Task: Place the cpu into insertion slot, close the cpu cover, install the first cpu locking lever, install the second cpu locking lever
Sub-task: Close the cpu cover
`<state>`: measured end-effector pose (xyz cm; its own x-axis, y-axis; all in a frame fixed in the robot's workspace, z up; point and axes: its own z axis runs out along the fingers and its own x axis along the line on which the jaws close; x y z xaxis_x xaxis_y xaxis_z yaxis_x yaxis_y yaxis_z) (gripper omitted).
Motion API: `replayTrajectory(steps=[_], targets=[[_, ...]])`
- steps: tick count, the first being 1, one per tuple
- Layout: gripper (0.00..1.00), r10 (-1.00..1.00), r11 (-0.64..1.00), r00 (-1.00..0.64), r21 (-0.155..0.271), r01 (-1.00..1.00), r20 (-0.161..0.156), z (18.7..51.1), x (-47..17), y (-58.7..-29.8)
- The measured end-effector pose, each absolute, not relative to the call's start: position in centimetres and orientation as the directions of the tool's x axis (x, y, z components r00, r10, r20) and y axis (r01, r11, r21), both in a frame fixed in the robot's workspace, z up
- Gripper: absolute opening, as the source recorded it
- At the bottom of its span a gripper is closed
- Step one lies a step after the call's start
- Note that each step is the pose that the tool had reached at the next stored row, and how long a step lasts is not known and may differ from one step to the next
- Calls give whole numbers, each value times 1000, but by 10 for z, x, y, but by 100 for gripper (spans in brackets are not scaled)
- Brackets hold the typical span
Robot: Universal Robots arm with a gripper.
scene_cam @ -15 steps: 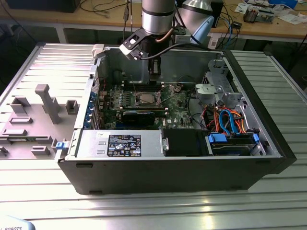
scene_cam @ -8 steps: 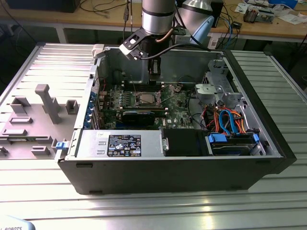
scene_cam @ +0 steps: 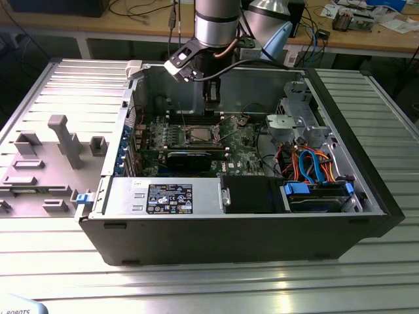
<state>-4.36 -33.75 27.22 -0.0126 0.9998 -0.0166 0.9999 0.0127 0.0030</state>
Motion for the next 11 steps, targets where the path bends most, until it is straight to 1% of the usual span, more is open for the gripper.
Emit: replayTrajectory(steps=[11], targets=[[11, 1000, 13, -13, 3, 1000, -18, 272, -37, -337]])
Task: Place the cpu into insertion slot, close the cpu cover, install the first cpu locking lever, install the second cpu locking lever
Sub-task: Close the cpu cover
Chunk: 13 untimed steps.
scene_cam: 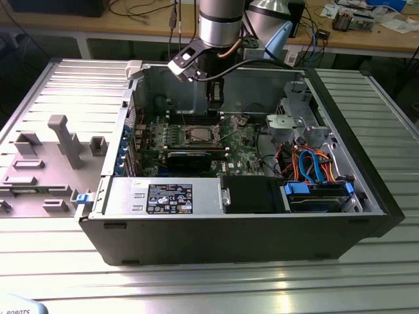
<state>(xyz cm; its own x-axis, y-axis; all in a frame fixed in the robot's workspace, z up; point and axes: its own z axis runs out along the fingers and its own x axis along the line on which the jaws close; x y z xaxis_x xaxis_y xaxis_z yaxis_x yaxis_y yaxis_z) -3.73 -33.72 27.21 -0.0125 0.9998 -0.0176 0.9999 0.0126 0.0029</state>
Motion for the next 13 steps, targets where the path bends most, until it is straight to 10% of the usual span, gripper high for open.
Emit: replayTrajectory(steps=[13], targets=[[11, 1000, 13, -13, 3, 1000, -18, 272, -33, -337]])
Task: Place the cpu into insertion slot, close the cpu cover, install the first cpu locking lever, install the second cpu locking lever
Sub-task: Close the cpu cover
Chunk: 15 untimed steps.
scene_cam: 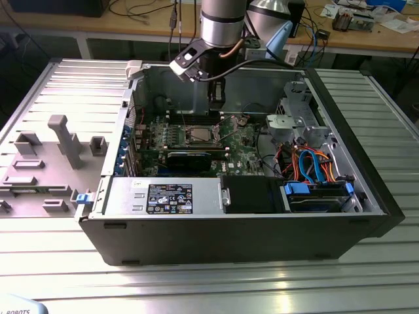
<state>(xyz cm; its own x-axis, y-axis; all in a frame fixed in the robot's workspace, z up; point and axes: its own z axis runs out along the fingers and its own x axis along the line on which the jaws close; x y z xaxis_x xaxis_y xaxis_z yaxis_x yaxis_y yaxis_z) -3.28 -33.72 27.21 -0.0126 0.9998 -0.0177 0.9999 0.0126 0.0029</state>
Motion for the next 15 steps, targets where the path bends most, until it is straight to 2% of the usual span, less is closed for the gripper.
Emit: replayTrajectory(steps=[15], targets=[[11, 1000, 13, -13, 3, 1000, -18, 272, -27, -337]])
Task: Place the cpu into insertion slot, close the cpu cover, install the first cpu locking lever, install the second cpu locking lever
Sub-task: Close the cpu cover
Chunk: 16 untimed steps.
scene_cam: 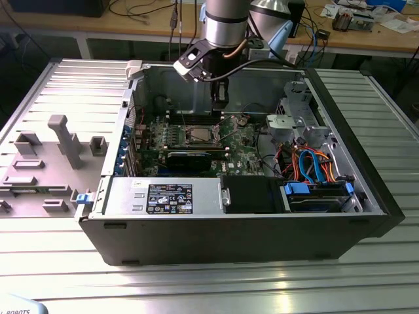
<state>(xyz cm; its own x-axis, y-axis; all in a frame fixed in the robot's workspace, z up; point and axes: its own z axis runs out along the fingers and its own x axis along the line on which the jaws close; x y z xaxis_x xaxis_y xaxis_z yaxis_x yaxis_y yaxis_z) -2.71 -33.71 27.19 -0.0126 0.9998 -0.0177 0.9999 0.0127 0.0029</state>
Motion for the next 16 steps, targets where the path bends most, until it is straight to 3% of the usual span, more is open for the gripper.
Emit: replayTrajectory(steps=[16], targets=[[11, 1000, 13, -13, 3, 1000, -18, 272, -24, -337]])
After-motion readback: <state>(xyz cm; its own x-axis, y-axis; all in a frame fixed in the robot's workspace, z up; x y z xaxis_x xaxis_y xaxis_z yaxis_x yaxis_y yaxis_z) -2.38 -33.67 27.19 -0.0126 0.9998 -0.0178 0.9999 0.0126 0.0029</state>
